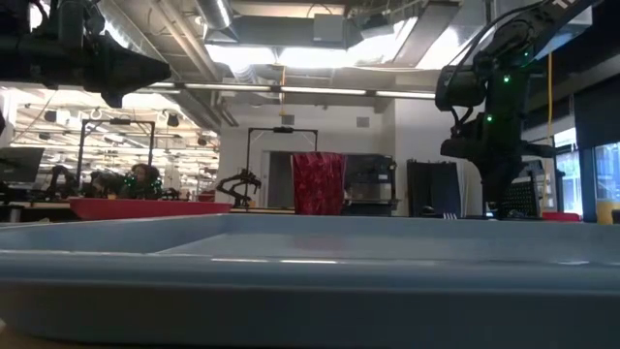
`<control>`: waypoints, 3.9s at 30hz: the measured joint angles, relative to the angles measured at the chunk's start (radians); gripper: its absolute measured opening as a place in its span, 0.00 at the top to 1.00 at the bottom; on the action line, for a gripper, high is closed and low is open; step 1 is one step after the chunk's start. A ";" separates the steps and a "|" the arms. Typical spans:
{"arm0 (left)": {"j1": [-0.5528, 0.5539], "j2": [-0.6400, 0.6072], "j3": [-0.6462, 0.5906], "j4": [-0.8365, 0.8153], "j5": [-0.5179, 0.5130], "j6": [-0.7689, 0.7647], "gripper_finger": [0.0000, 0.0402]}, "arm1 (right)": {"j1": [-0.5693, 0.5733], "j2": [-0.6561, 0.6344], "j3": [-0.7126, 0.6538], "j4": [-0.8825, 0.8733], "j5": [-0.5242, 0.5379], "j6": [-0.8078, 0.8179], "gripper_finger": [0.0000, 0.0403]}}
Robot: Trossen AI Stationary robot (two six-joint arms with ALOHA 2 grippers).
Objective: Pick and place plate/cup/fork/spoon on tray
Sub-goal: Put the orange spoon on the blue serving tray
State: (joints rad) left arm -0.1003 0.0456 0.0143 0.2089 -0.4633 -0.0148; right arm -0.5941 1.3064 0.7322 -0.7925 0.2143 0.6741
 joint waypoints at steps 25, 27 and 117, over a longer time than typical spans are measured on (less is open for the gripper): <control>0.000 0.000 0.000 -0.014 0.008 0.000 0.86 | 0.001 0.000 0.002 0.053 -0.039 0.071 0.92; 0.000 0.000 0.000 -0.014 0.008 0.000 0.86 | 0.000 0.000 0.002 0.056 -0.033 0.069 0.92; 0.000 0.000 0.000 -0.013 0.008 0.000 0.86 | 0.030 0.164 -0.096 0.105 -0.142 0.320 0.36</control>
State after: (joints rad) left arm -0.1005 0.0456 0.0143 0.1955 -0.4549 -0.0151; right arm -0.5644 1.4708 0.6361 -0.6877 0.0724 0.9936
